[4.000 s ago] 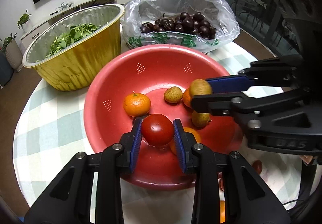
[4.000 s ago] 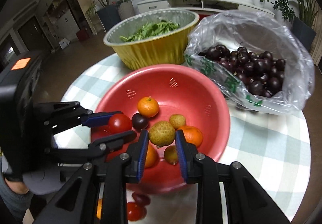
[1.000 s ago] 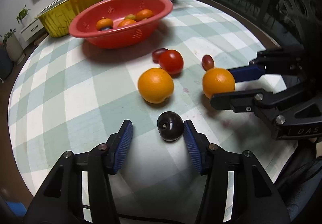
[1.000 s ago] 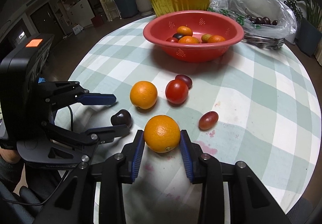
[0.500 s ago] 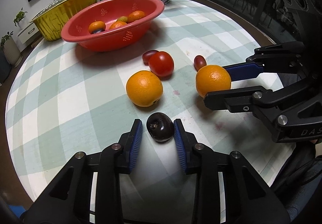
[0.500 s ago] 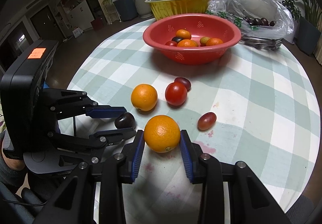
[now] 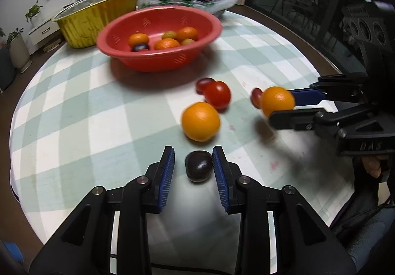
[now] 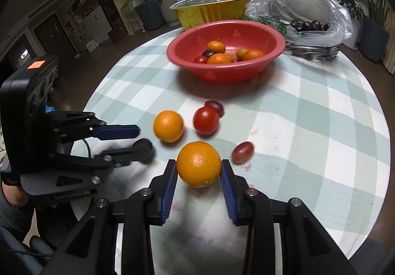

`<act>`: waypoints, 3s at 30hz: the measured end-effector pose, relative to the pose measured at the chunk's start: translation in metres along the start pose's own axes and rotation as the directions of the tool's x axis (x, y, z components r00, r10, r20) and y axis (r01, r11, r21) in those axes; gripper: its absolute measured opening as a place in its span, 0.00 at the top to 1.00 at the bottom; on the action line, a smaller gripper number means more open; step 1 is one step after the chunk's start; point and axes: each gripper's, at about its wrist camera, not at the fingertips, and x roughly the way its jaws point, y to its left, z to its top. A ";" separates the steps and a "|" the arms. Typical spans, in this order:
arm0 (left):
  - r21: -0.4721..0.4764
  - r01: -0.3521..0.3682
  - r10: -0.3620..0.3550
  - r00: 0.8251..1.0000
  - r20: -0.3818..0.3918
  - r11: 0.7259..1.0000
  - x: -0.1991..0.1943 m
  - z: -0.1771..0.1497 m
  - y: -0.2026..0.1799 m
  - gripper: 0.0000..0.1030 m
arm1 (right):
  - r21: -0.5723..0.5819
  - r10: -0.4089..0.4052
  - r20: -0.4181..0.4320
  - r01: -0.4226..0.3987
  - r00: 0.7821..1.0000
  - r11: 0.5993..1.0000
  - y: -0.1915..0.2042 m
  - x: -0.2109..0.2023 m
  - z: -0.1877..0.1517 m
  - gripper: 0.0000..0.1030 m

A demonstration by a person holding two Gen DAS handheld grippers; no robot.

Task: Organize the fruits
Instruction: 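Grasp a dark plum with the left tool while the right tool grasps an orange, then lower the plum and orange into the red bowl and open both tools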

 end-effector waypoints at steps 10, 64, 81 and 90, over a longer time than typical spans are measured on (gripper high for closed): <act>0.036 0.037 -0.035 0.998 -0.048 0.999 0.016 -0.007 -0.014 0.70 | 0.039 -0.004 -0.008 0.004 1.000 0.999 -0.010 0.002 0.001 0.63; -0.013 -0.031 0.032 0.996 0.079 0.999 0.077 0.167 0.078 0.78 | -0.064 -0.176 -0.032 0.174 0.984 0.983 -0.041 0.084 0.156 0.63; -0.044 -0.080 0.082 0.995 0.051 0.996 0.090 0.165 0.088 0.69 | -0.139 -0.210 -0.023 0.205 0.977 0.969 -0.033 0.096 0.162 0.62; -0.067 -0.098 0.102 0.992 0.073 0.993 0.080 0.168 0.091 0.46 | -0.112 -0.203 -0.022 0.200 0.979 0.973 -0.041 0.089 0.162 0.55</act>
